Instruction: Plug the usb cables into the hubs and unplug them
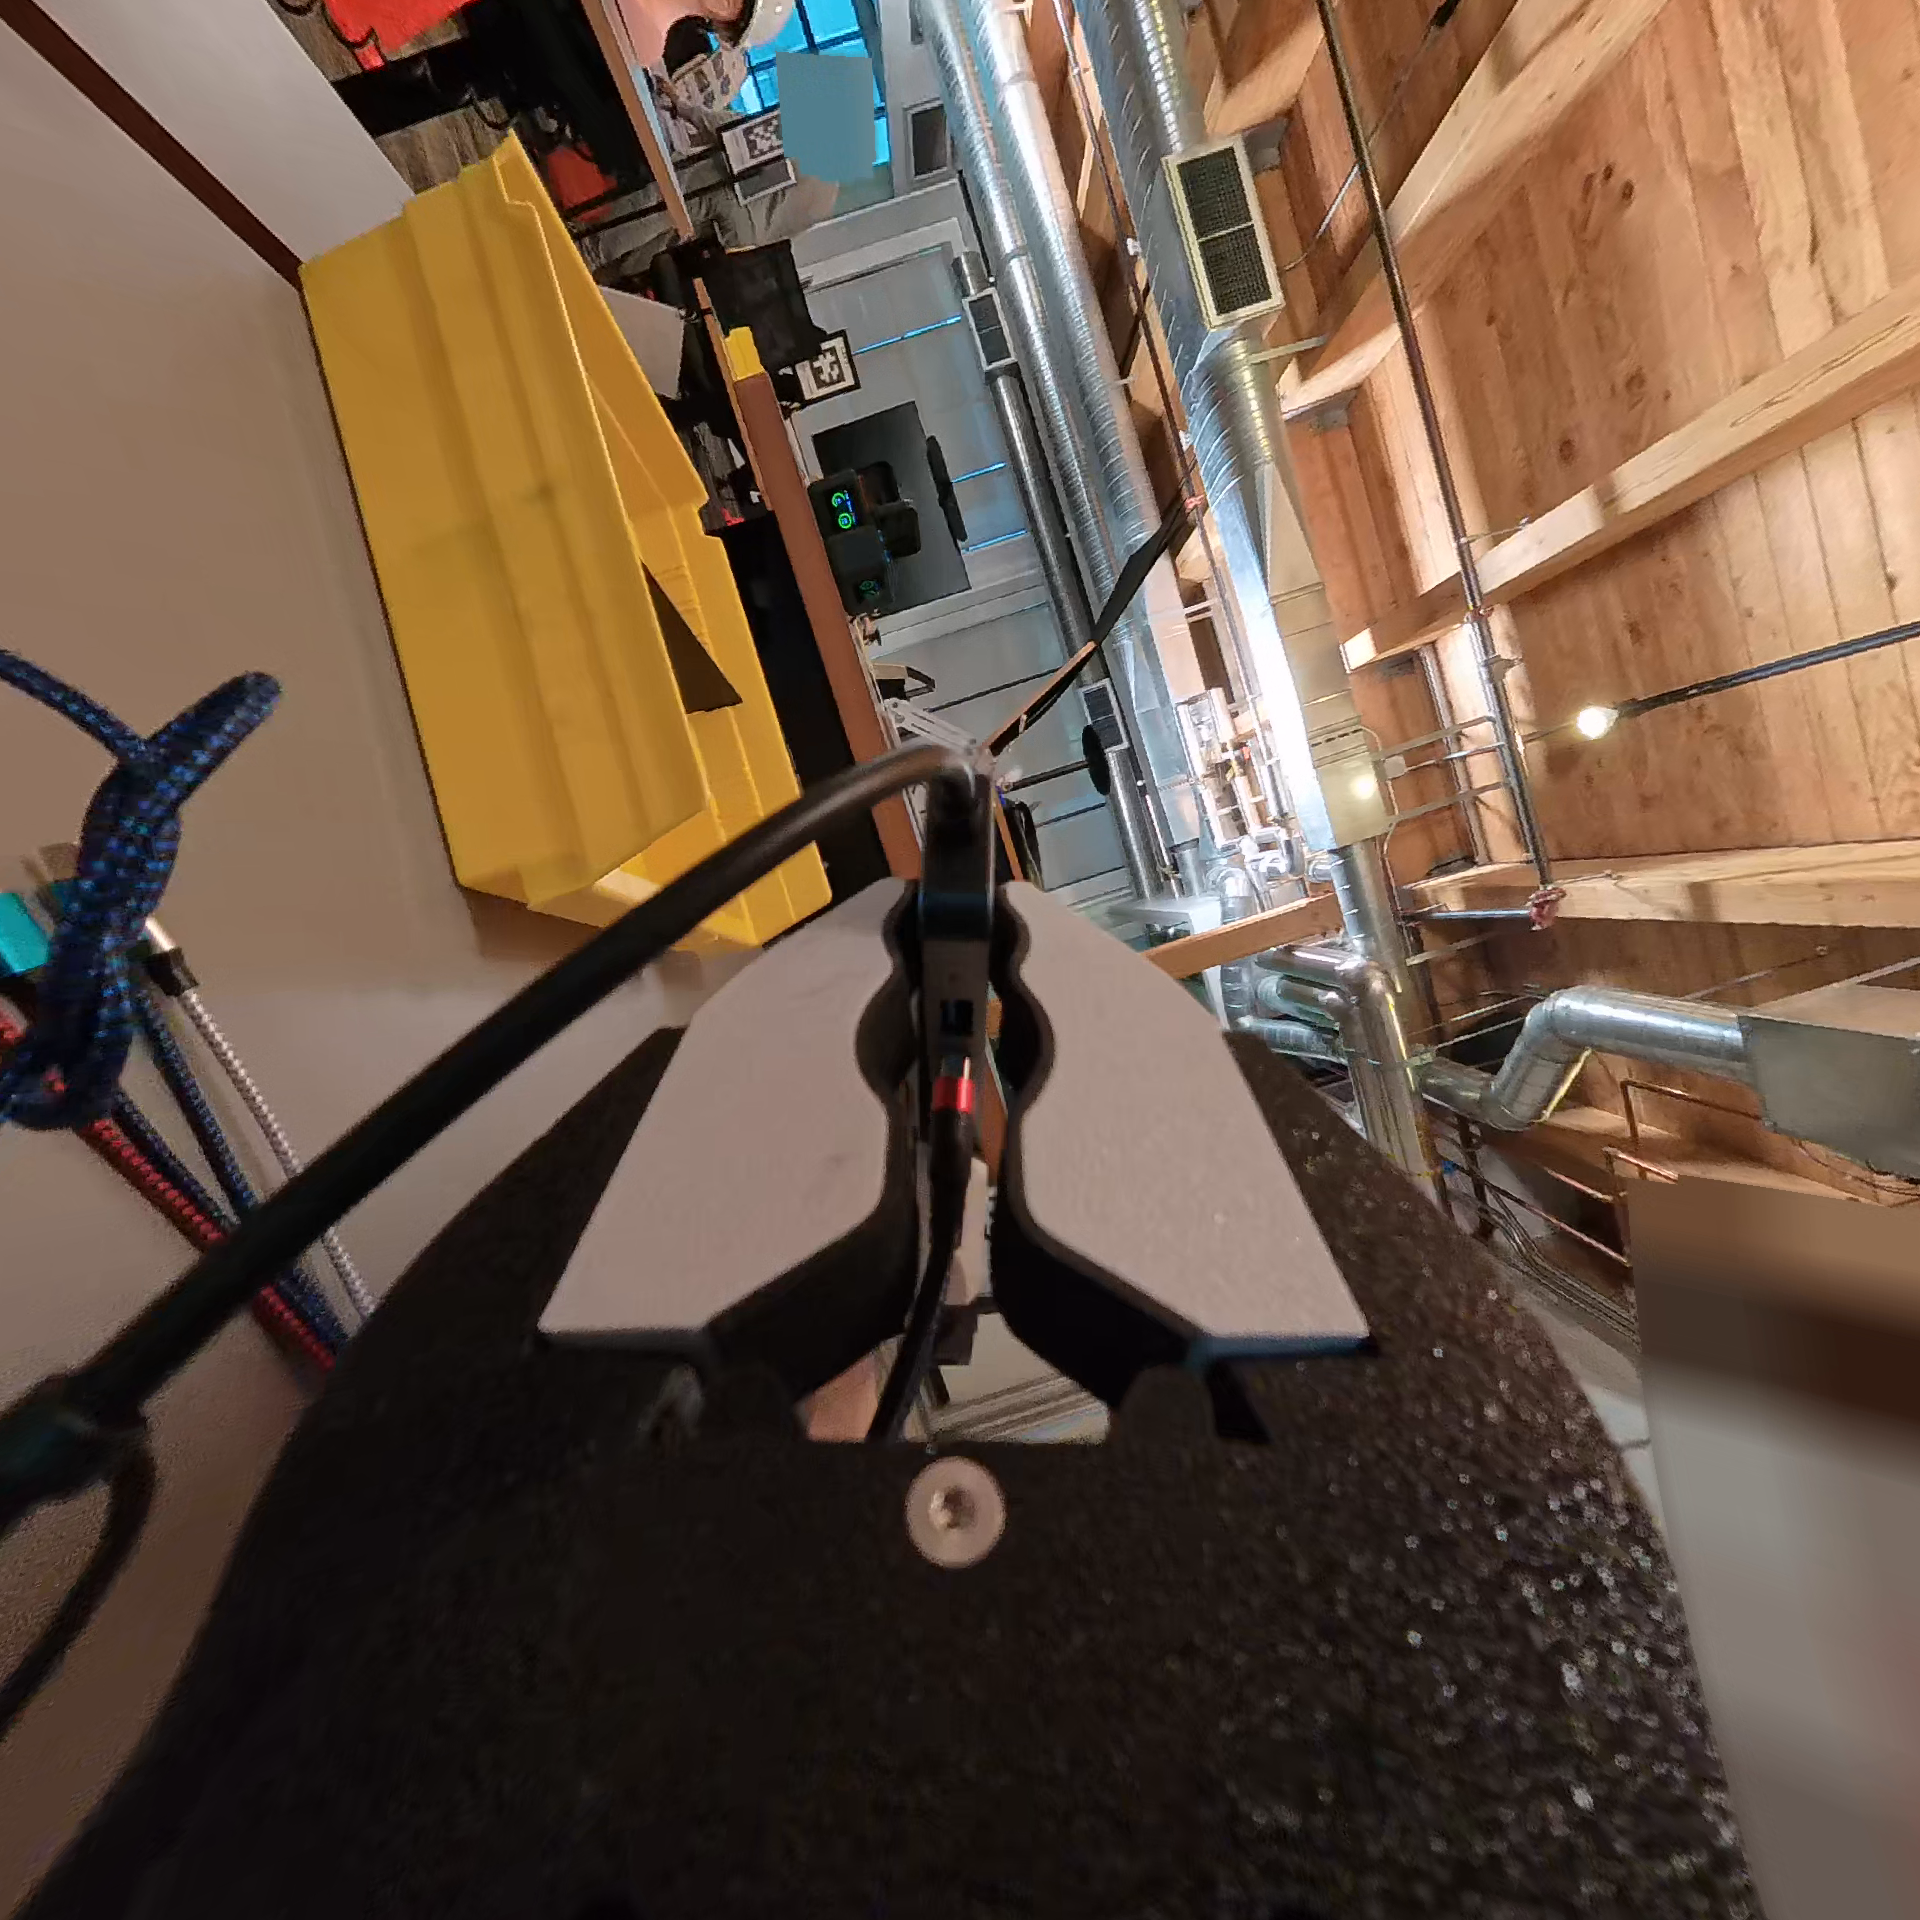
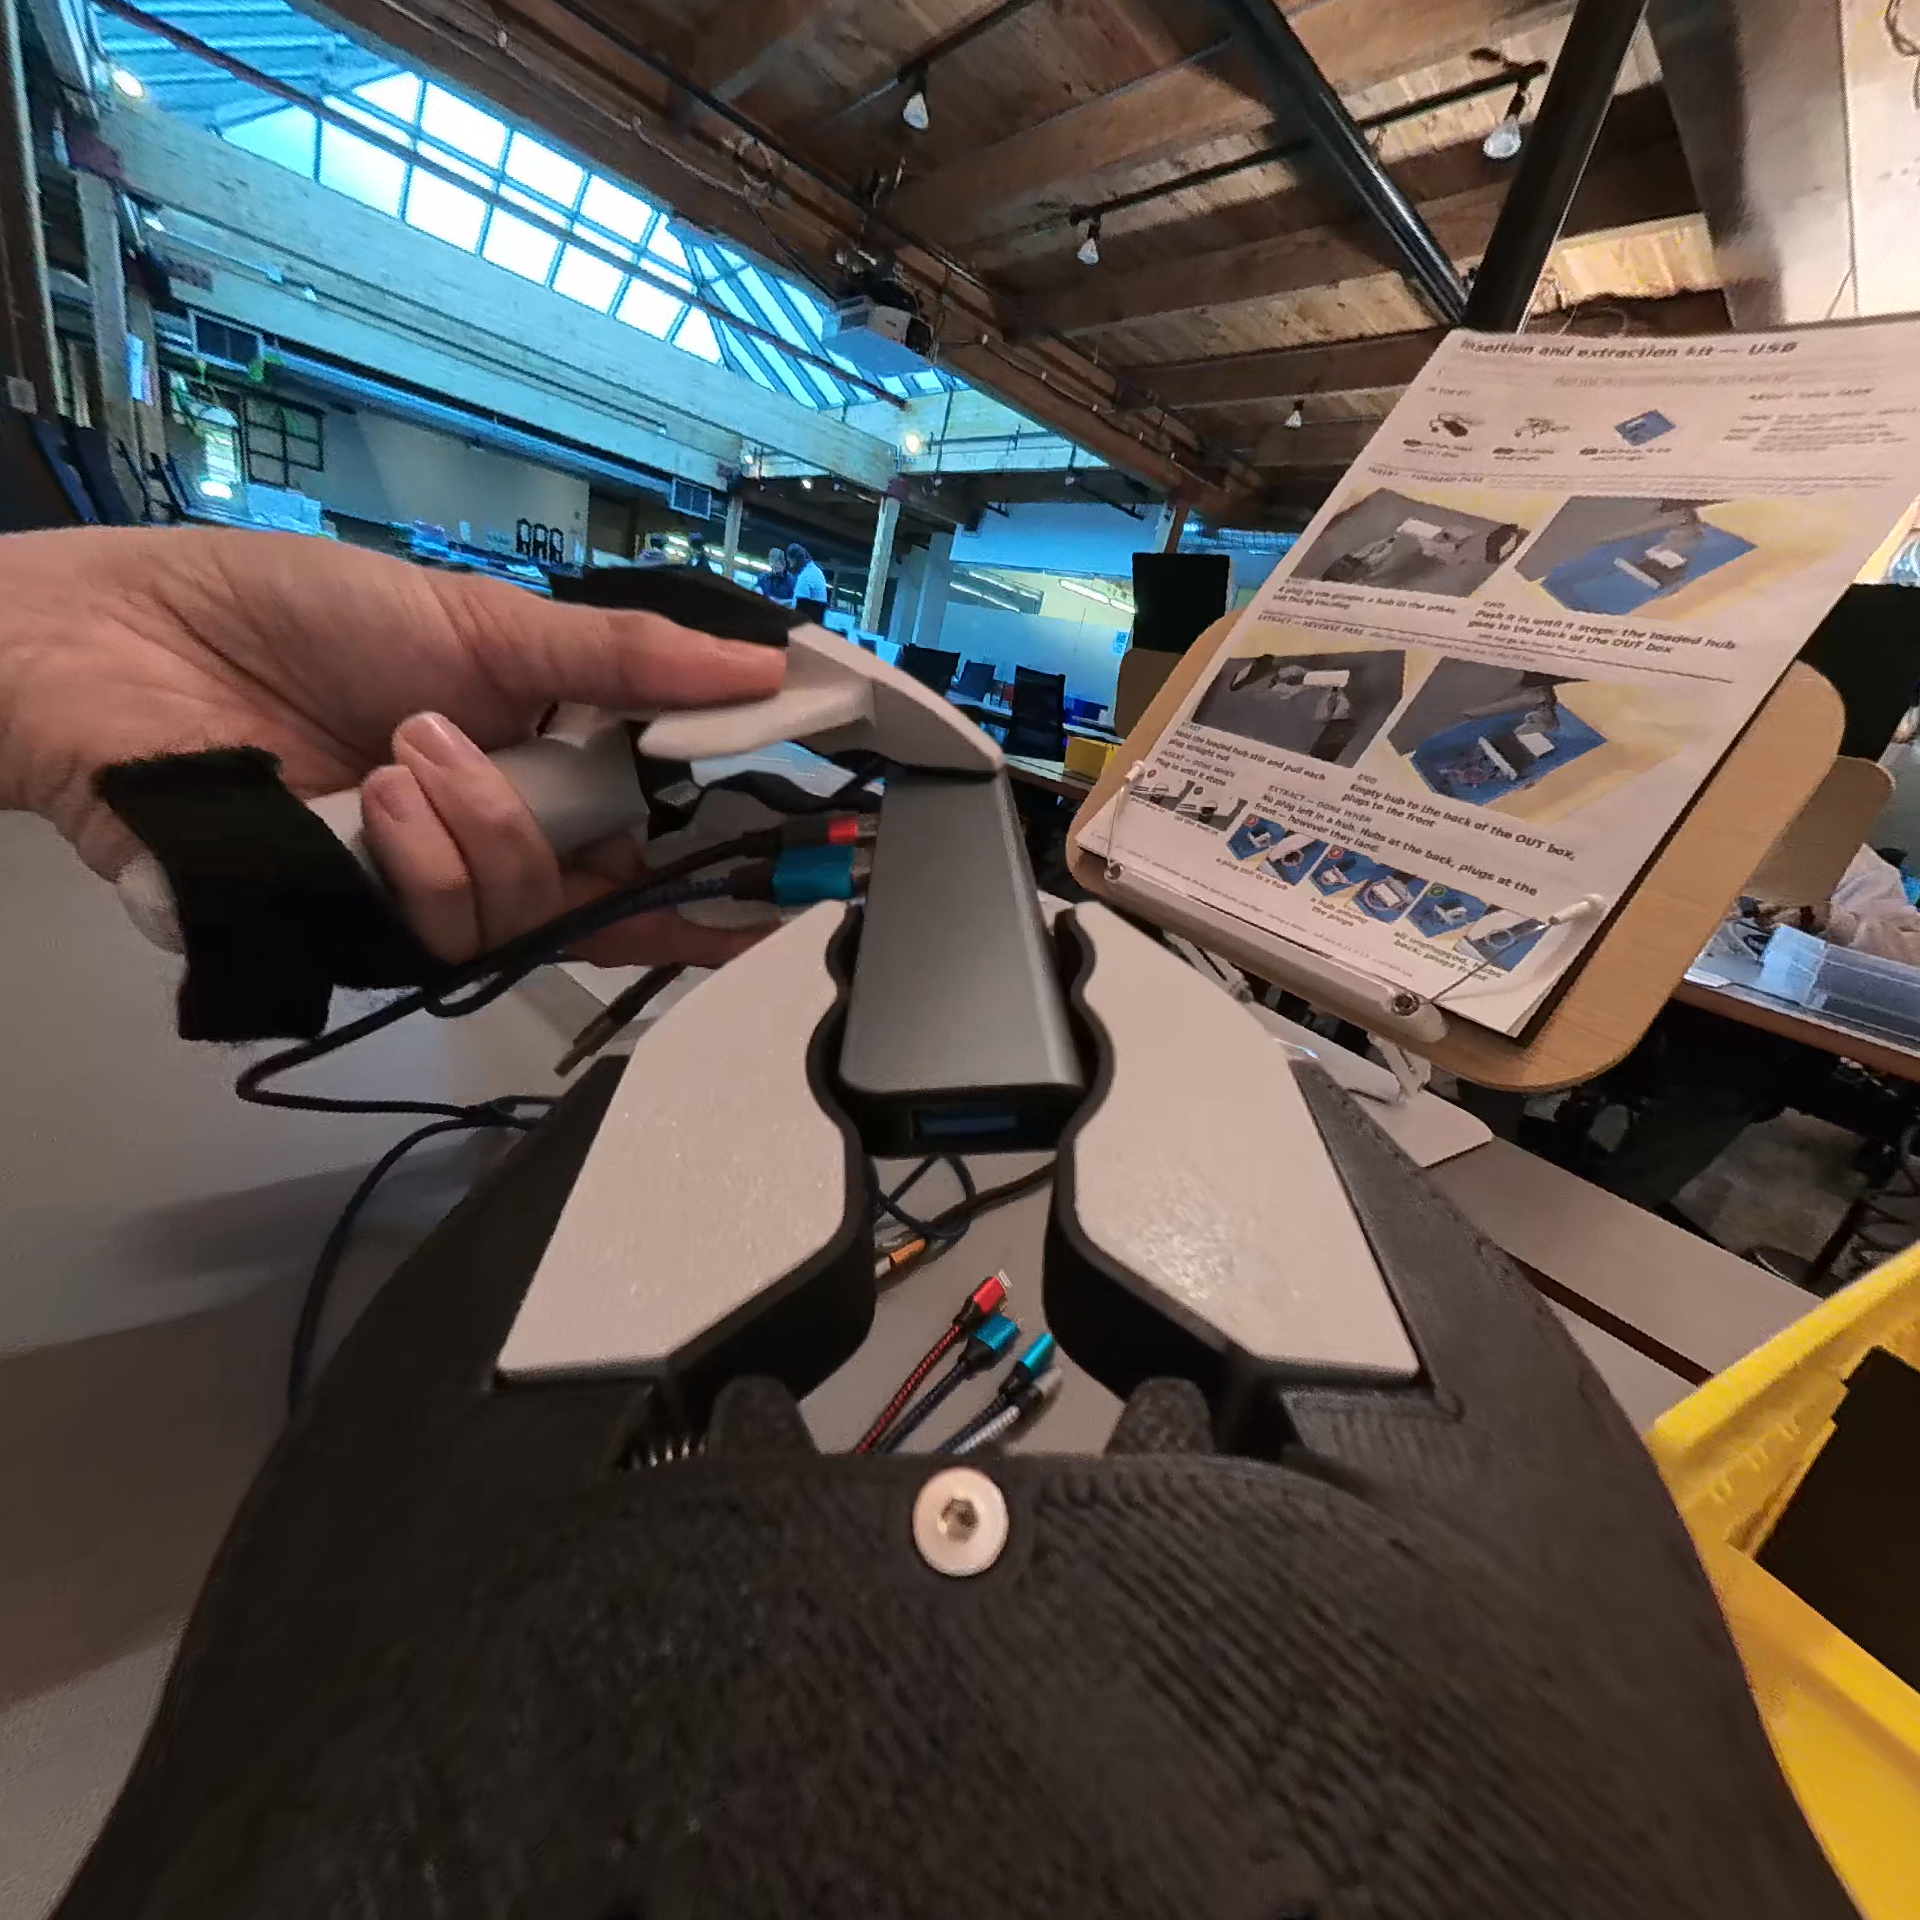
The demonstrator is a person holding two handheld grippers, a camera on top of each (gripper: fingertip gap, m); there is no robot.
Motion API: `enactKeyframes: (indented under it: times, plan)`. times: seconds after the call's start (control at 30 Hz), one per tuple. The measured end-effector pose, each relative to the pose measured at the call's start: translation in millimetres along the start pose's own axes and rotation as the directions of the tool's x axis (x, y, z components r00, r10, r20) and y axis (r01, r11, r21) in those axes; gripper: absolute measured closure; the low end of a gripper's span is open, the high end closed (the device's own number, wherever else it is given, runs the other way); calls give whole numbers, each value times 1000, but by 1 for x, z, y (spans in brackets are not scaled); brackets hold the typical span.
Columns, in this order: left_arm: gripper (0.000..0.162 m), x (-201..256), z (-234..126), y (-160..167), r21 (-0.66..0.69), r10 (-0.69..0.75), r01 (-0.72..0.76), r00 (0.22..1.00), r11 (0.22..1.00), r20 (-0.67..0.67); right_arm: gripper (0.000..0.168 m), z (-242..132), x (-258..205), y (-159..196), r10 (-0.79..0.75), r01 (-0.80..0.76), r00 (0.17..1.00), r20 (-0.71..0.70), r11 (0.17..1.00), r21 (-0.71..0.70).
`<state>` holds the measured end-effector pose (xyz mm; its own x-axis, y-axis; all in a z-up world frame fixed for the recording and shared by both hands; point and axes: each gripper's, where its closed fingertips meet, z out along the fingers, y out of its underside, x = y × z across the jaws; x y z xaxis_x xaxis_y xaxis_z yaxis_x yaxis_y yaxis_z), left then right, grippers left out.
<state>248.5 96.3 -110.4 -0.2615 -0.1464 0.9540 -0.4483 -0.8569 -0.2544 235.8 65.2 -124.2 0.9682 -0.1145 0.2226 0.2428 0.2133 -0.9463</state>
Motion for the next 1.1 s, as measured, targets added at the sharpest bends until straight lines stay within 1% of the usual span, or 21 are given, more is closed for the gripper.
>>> enactKeyframes:
  times: [0.13, 0.27, 0.37, 0.67, 0.77, 0.83, 0.9, 0.97, 1.03, 1.1]
  plan:
    - [152, -1, -1, -1, 11, -7, 7, 1000, 1000, 2, 132, 1, 0, 3, -11, 10, 1000, -5, 999, -30]
    - [152, -3, -1, -3, 30, -11, 11, 1000, 999, 8, 133, 2, -1, 2, 23, -23, 1000, -16, 1000, -18]
    - [152, -6, -3, -4, 38, -14, 14, 1000, 999, 14, 133, 4, -3, 4, 27, -28, 1000, -15, 999, -34]
    - [151, -15, -7, -6, 41, 31, -33, 998, 999, 60, 133, 7, -7, 13, 34, -36, 999, -29, 997, -67]
    - [148, -19, -8, -6, 18, 85, -86, 993, 996, 81, 134, 8, -7, 10, 104, -106, 994, -40, 994, -37]
    - [140, -20, -9, -5, -17, 146, -145, 985, 989, 96, 134, 7, -4, 7, 161, -161, 986, -45, 987, -5]
    - [132, -16, -11, -3, -41, 189, -186, 978, 982, 84, 134, 4, 2, 6, 205, -205, 977, -56, 979, 17]
    - [130, -12, -15, -2, -65, 244, -239, 967, 969, 76, 134, 0, 11, 4, 257, -254, 964, -67, 966, 48]
    - [131, -6, -19, -1, -91, 330, -323, 942, 942, 66, 134, -4, 18, 4, 270, -266, 960, -80, 962, 58]
    - [131, -5, -22, 7, -166, 442, -427, 894, 889, 68, 134, -5, 21, 5, 272, -268, 958, -86, 962, 58]
